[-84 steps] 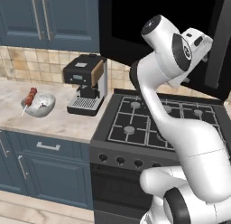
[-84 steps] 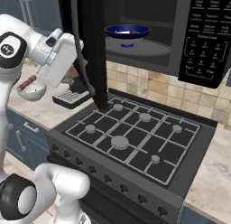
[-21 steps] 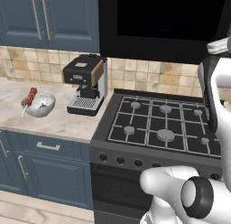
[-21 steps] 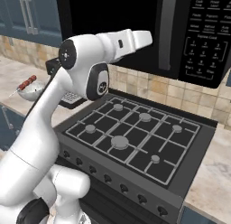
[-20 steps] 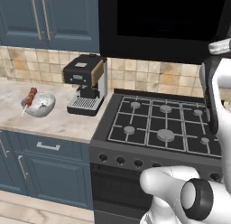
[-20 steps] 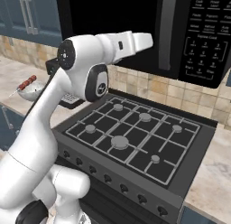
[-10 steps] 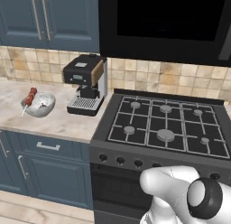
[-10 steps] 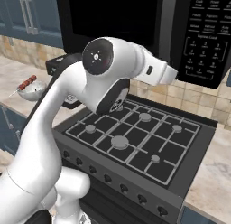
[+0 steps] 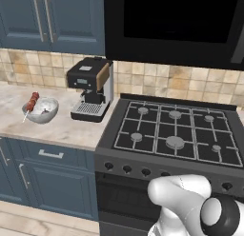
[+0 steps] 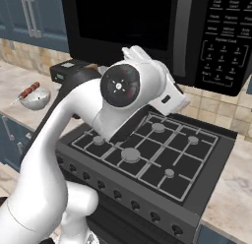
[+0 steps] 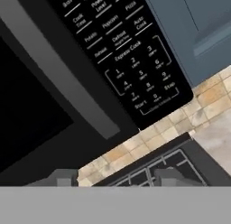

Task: Place the bowl containing the shrimp and mushroom in the microwave. Close the microwave door and press the start button to microwave the meal.

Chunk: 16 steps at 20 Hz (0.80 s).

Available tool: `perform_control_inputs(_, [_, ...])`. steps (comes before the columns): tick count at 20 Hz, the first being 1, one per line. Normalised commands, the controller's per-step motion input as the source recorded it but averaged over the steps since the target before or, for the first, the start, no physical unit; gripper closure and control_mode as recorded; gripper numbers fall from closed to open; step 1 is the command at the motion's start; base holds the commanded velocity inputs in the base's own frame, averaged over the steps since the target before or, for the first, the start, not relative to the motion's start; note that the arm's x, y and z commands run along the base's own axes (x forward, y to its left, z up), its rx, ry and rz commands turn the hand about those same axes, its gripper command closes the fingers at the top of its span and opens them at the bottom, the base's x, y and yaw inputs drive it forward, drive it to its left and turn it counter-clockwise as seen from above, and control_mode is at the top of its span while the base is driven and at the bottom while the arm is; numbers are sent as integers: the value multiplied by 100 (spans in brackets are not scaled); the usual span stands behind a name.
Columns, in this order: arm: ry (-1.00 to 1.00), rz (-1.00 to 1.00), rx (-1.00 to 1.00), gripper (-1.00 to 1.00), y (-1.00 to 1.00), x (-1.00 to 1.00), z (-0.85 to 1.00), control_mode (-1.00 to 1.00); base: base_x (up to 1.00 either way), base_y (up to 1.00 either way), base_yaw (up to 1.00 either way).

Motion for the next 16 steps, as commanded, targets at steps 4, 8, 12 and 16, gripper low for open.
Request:
perform_control_inputs(4, [-1,-6,24,100,-9,14,-24,-100,0,0,0])
perform_control_inputs(8, [0,-1,30,100,-33,27,-14,-100,0,0,0])
perform_control_inputs(12, [-1,0,43,100,-54,17,-5,-100,0,0,0])
perform_control_inputs(16, [-10,0,32,100,-37,1,-2,-100,0,0,0])
